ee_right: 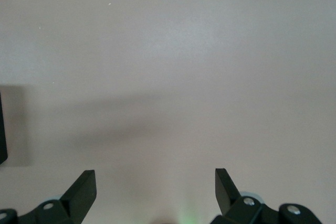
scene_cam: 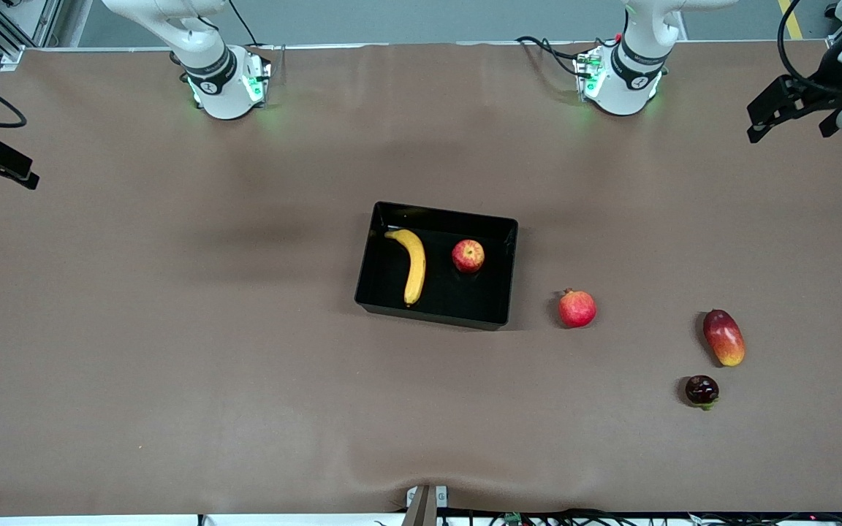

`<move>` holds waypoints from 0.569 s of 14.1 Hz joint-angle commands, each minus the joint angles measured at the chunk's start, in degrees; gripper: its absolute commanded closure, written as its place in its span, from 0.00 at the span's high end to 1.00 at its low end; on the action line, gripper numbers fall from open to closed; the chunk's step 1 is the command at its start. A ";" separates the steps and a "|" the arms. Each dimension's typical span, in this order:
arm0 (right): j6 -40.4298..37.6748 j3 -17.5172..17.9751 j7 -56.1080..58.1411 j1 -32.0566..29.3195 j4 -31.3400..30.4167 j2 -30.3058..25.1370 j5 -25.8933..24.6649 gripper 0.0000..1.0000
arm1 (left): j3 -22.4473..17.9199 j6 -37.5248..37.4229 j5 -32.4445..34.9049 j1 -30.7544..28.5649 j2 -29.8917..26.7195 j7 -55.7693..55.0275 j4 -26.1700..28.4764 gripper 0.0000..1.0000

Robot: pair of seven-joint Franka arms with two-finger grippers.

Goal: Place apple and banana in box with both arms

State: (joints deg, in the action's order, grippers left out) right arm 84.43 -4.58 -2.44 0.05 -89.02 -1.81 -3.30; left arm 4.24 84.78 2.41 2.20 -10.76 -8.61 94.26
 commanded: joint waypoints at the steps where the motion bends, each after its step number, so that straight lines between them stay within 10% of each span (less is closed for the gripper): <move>1: -0.50 0.71 0.33 -0.49 -0.10 -0.74 -0.04 1.00 | -0.11 -0.93 -0.91 0.17 0.13 -0.35 -1.09 1.00; 8: -0.50 0.80 0.33 -0.23 -0.18 -0.74 0.05 1.00 | 0.15 -2.25 -1.18 -0.26 0.65 0.09 -1.18 1.00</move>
State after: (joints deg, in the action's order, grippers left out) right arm 84.33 -4.19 -2.44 0.07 -89.02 -1.81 -3.27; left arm 4.55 83.87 2.35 2.29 -10.40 -8.64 94.11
